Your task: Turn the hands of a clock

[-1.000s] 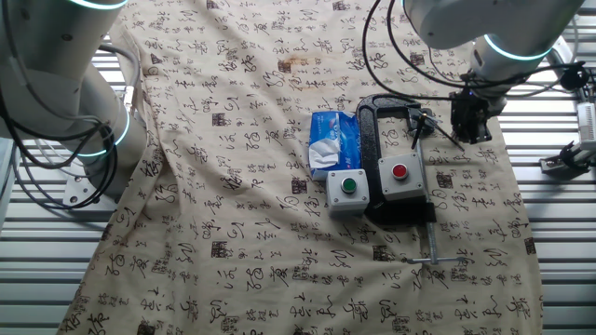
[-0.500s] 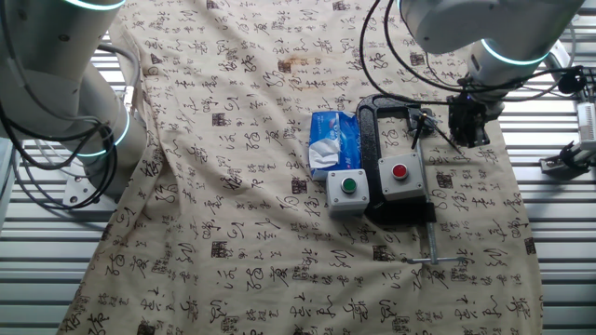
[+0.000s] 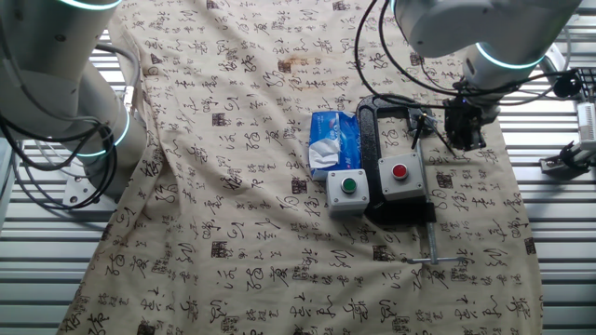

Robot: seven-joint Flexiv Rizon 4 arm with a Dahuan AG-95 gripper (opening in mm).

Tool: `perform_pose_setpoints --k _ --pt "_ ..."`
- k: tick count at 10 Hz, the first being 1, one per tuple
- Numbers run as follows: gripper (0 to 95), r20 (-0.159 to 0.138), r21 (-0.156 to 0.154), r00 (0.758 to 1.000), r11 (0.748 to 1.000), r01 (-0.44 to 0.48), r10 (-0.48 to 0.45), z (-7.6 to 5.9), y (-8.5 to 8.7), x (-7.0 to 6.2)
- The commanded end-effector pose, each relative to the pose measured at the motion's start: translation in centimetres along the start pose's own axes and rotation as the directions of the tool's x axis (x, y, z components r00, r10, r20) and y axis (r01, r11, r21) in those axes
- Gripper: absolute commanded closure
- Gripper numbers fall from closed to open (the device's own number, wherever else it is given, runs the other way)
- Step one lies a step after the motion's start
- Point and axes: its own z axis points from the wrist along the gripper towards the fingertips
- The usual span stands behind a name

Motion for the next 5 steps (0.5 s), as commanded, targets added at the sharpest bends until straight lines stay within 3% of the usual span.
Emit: perform_pose_setpoints --k 1,5 --pt "95.0 -0.001 0.001 1.000 1.000 0.000 0.000 0.00 0.00 0.07" --pt "95.0 -0.001 0.002 1.000 1.000 0.003 -0.003 -0.14 -0.04 0.52"
